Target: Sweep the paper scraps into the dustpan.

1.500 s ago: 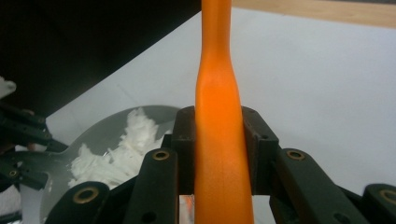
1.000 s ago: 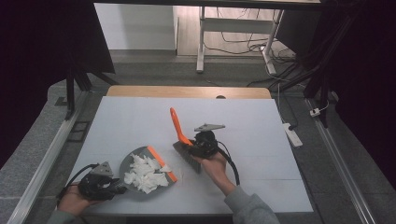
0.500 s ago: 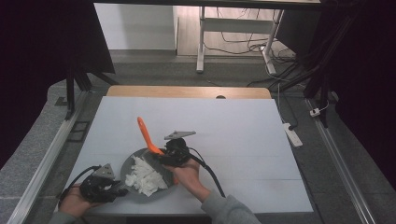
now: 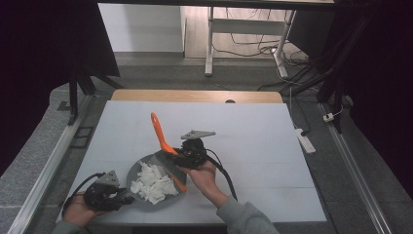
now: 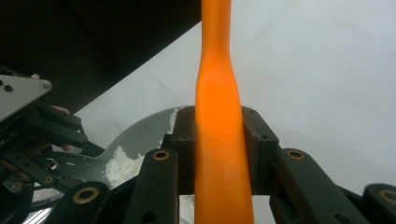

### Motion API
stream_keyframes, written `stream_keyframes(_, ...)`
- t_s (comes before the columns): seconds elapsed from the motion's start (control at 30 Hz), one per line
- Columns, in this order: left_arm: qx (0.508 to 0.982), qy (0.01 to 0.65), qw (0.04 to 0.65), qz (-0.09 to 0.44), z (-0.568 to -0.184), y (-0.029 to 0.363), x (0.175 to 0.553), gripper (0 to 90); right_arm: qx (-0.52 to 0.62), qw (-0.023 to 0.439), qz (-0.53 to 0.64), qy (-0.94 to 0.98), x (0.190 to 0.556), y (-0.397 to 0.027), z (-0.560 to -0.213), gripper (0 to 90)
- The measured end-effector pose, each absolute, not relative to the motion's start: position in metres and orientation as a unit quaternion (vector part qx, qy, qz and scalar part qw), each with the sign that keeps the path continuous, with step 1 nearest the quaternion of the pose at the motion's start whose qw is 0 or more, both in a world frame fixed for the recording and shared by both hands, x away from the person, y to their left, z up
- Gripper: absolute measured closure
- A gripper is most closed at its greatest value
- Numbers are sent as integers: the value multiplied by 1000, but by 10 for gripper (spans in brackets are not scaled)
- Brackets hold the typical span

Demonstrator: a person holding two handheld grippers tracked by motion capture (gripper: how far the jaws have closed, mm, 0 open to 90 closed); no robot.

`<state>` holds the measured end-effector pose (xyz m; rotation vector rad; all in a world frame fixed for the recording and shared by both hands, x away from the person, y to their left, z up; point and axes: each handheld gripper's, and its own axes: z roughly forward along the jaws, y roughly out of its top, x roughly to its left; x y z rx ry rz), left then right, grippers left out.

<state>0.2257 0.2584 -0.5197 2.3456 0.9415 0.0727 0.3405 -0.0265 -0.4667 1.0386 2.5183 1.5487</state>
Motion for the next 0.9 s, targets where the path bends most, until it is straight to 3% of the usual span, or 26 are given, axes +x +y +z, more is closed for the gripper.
stream_keyframes(0.9, 854, 405, 321, 62, -517, 258, 230, 619, 358, 43, 506, 784, 348, -102, -461, 703)
